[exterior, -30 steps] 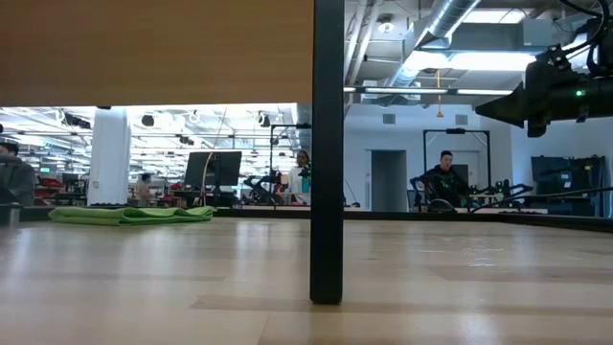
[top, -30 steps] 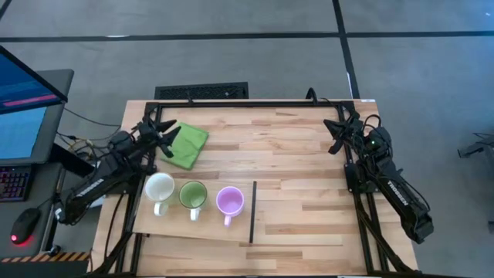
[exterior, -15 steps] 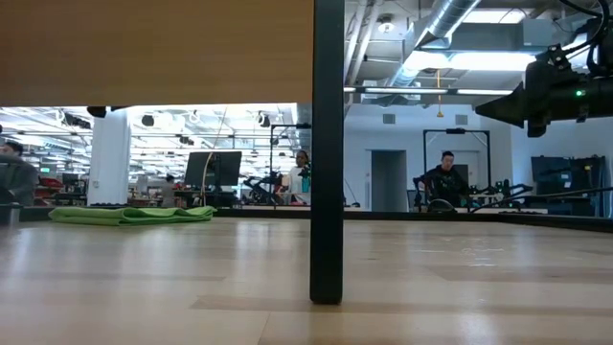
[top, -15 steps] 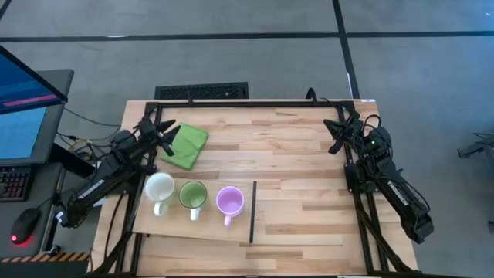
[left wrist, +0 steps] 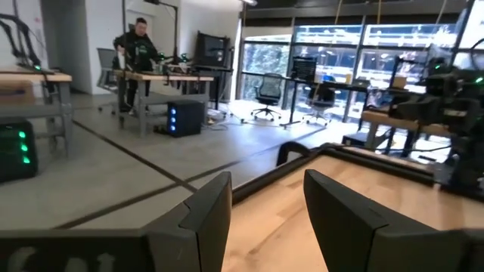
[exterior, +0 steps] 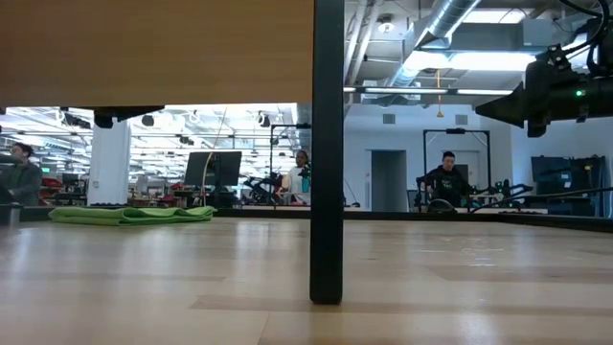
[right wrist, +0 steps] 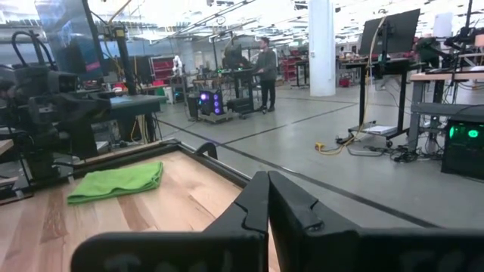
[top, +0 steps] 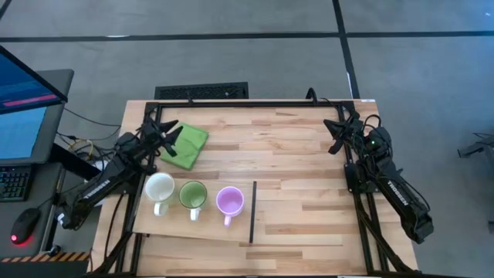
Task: Stack small to large cups/mugs on shelf
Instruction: Return to Home Position
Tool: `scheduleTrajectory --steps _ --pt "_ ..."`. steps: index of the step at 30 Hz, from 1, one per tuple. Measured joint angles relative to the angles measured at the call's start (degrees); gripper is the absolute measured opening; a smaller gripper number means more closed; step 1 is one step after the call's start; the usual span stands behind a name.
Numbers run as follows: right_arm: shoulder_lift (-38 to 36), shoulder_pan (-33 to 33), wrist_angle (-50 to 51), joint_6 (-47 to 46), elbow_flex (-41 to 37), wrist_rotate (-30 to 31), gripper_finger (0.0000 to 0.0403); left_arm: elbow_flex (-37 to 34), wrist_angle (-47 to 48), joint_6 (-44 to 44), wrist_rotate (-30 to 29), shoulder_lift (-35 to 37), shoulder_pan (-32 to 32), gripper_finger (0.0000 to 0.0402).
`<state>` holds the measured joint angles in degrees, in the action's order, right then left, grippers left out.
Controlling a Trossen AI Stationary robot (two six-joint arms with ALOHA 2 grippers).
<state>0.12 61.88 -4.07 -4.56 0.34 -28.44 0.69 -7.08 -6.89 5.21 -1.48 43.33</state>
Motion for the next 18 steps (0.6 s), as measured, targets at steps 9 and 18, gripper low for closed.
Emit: scheduleTrajectory --steps 9,18 --pt "0.00 0.01 -0.01 0.00 0.00 -0.01 0.0029 0.00 2.70 1.30 -2.97 0.00 0.44 0.0158" --pt "0.00 0.00 -0.01 0.00 0.00 -0.01 0.0031 -0.02 5.56 1.52 -5.67 -0.02 0.44 0.0158"
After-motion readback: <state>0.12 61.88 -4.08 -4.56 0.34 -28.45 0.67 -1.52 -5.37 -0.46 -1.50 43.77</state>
